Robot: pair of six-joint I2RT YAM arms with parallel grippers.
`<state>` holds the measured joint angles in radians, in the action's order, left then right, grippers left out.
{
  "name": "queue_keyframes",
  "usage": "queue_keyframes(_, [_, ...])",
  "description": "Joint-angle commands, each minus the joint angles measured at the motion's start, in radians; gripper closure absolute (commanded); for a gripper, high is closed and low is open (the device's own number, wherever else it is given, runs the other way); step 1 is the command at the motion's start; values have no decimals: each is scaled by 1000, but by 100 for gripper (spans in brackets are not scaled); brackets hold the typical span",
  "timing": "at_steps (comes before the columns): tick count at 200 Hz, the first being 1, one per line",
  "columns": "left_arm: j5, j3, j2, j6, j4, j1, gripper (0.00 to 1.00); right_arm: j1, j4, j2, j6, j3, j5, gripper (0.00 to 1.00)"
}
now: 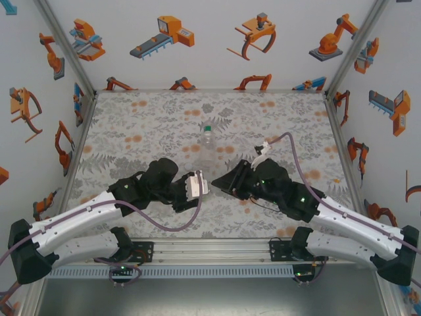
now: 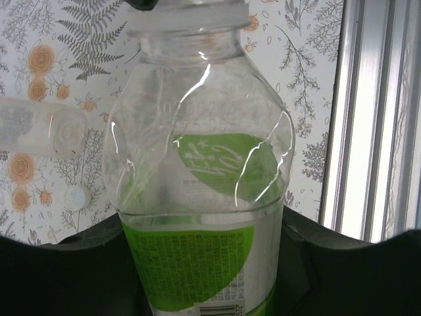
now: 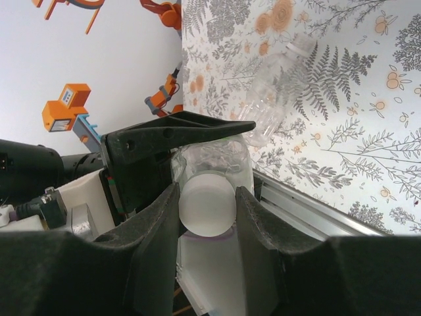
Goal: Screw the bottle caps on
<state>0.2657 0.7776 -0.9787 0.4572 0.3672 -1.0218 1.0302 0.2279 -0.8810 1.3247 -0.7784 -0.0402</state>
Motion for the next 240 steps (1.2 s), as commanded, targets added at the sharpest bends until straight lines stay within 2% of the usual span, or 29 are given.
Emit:
queue_keyframes(1, [128,23,27,27,-192,-22,100,9,21,-39,-7,-38,-23,85])
queue_keyframes(53, [144,17,35,23,-173,-22,100,10,55,-11,-202,-106,-47,53])
queue_keyframes(84, [151,17,41,24,-155,-22,100,8,113,18,-392,-166,-66,34])
queue_keyframes(95, [157,18,42,24,-148,-22,100,7,139,29,-470,-187,-72,30])
queue_keyframes(117, [179,25,44,20,-119,-23,100,6,186,44,-638,-246,-58,30])
queue_keyframes(146, [219,44,43,16,-65,-23,100,6,241,66,-931,-318,48,34])
queue_keyframes(196, [341,102,24,32,61,-22,100,6,342,103,-1486,-349,473,37])
queue_keyframes(220, [374,123,15,26,84,-23,100,7,318,125,-1609,-305,599,37])
queue_keyframes(240, [376,121,12,16,84,-23,100,7,258,137,-1628,-260,661,37])
